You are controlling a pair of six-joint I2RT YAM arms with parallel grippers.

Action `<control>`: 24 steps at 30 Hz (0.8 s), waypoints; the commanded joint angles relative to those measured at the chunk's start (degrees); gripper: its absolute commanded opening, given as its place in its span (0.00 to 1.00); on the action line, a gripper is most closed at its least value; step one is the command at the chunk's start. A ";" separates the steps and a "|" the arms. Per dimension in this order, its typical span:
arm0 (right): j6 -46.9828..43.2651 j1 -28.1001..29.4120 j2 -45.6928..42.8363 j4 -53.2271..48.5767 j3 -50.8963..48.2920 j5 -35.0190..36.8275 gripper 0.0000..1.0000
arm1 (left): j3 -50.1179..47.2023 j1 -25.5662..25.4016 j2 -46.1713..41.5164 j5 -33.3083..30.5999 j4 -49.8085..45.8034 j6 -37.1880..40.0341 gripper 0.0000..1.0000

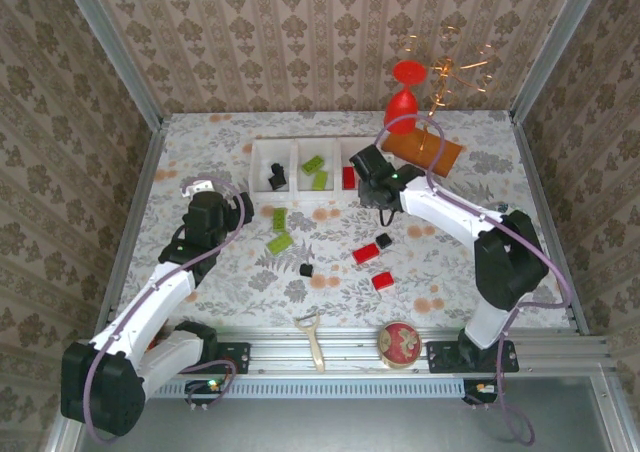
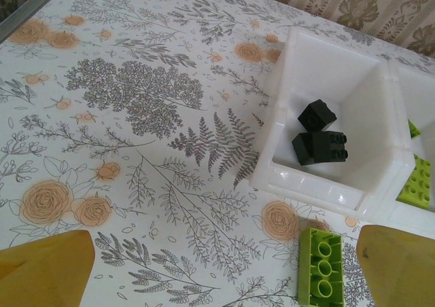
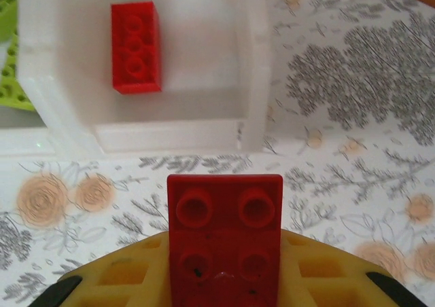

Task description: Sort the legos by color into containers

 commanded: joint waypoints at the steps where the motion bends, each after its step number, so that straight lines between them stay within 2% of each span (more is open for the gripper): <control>1: -2.93 0.36 2.70 -0.02 4.45 0.07 0.33 | -0.33 0.68 0.36 0.99 -0.18 -1.03 1.00; 16: -7.77 -0.51 17.03 -1.73 21.05 2.28 0.33 | -0.86 1.03 -0.32 2.57 -0.85 -0.88 1.00; 24: -6.90 -1.83 21.22 -3.21 24.63 2.09 0.35 | -1.12 1.29 -0.45 3.46 -1.50 -0.78 1.00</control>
